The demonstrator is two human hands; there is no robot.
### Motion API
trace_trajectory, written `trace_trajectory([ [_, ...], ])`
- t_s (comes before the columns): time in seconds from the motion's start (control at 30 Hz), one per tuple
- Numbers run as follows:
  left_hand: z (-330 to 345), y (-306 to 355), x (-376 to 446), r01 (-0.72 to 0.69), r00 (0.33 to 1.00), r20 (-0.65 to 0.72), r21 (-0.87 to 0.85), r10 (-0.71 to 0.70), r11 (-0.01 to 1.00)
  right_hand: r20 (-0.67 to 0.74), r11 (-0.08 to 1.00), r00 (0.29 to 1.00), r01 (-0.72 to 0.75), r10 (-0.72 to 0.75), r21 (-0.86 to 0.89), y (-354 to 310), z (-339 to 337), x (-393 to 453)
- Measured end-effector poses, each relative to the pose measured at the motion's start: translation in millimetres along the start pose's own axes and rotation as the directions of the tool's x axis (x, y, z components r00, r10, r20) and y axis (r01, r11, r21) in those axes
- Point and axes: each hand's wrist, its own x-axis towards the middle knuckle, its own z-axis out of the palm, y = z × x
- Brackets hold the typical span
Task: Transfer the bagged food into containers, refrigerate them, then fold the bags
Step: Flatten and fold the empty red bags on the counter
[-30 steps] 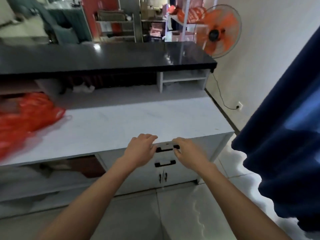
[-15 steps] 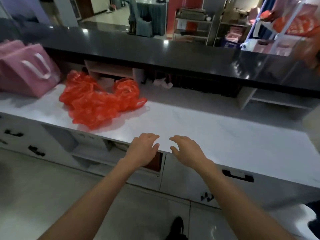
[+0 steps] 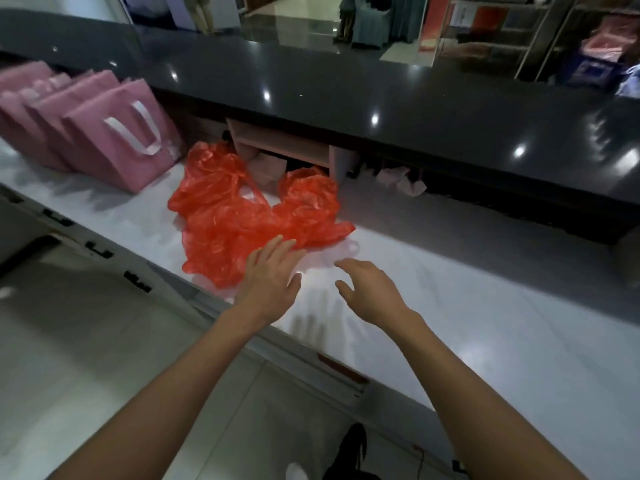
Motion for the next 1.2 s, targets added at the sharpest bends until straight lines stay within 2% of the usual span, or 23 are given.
trace_trajectory([
  [0.2, 4, -54, 4, 0.119, 0.986, -0.120, 0.019, -0.116, 0.993, -0.012, 0.985, 0.988, 0.152, -0.152, 0.083, -26, -4, 72],
  [0.4, -3, -123, 16, 0.136, 0.942, -0.306, -0.022, -0.136, 0.990, -0.066, 0.951, 0.954, 0.296, -0.292, 0.083, -74, 11, 147],
  [0.5, -2, -156, 19, 0.223, 0.937, -0.262, -0.052, -0.229, 0.973, -0.028, 0.954, 0.957, 0.291, -0.289, 0.068, -93, 23, 175],
  [0.57, -1, -176, 26, 0.281, 0.937, -0.191, -0.082, -0.291, 0.956, 0.044, 0.960, 0.959, 0.279, -0.280, 0.023, -103, 34, 191],
  [0.63, 0, -193, 38, 0.297, 0.941, -0.124, -0.146, -0.316, 0.944, 0.052, 0.961, 0.961, 0.274, -0.272, -0.038, -109, 41, 204],
  [0.73, -3, -208, 57, 0.226, 0.957, -0.126, -0.242, -0.262, 0.943, -0.094, 0.973, 0.968, 0.232, -0.231, -0.008, -115, 41, 215],
  [0.9, -23, -216, 91, 0.102, 0.946, -0.250, -0.374, -0.206, 0.922, -0.302, 0.957, 0.948, 0.174, -0.099, 0.231, -120, 10, 224],
  [1.07, -75, -197, 130, -0.059, 0.885, -0.445, -0.400, -0.138, 0.915, -0.485, 0.871, 0.871, 0.177, 0.079, 0.459, -123, -52, 217],
  [1.2, -108, -155, 156, -0.192, 0.841, -0.540, -0.366, -0.040, 0.910, -0.616, 0.843, 0.779, 0.253, 0.113, 0.475, -111, -102, 195],
])
